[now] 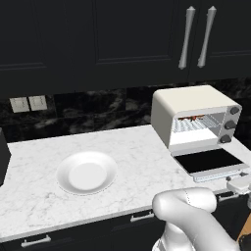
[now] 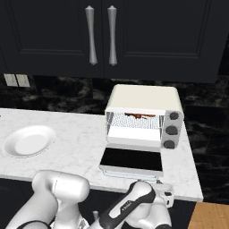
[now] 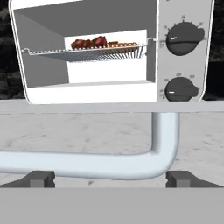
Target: Pick up the kebab skewer and baguette bread, and place them inside the toaster oven. Close the toaster oven door and start by setting the timer.
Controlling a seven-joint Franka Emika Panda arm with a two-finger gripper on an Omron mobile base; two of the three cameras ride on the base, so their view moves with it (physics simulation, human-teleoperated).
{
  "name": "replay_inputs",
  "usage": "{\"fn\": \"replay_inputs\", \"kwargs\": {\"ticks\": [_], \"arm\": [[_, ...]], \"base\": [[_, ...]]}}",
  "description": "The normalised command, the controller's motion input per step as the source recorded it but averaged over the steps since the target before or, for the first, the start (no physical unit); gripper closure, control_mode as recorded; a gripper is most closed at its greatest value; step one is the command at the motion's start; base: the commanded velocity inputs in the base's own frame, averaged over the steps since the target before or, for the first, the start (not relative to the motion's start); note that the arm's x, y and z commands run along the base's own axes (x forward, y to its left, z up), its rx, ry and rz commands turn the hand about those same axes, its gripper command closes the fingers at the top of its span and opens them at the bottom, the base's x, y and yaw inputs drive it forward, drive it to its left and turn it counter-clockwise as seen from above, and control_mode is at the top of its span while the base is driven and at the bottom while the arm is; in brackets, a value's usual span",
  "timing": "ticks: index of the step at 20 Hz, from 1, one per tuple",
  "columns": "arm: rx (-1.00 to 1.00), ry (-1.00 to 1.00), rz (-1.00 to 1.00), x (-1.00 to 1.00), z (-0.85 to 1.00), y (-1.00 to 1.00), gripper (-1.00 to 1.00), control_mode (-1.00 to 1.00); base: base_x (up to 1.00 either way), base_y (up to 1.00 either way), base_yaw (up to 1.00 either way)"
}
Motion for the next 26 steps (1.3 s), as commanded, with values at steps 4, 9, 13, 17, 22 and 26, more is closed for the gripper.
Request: {"fn": "replay_inputs", "kwargs": {"ticks": [4, 9, 13, 17, 22, 26], "arm": [[0.00, 0.00, -0.01, 0.21, 0.01, 0.01, -1.00, -1.00], [-0.03, 0.00, 0.00, 0.00, -0.19, 0.12, -1.00, -1.00], [-0.09, 0.00, 0.00, 0.04, -0.32, 0.26, -1.00, -1.00], [-0.02, 0.00, -0.05, 0.41, -0.02, 0.13, -1.00, -1.00], [-0.04, 0.00, -0.10, 0.69, 0.00, 0.31, -1.00, -1.00], [0.00, -0.01, -0.10, 0.45, 0.35, 0.24, -1.00, -1.00]], "base": [[0.00, 0.00, 0.00], [0.00, 0.00, 0.00], [0.00, 0.00, 0.00], [0.00, 0.00, 0.00], [0.00, 0.00, 0.00], [0.00, 0.00, 0.00]]}}
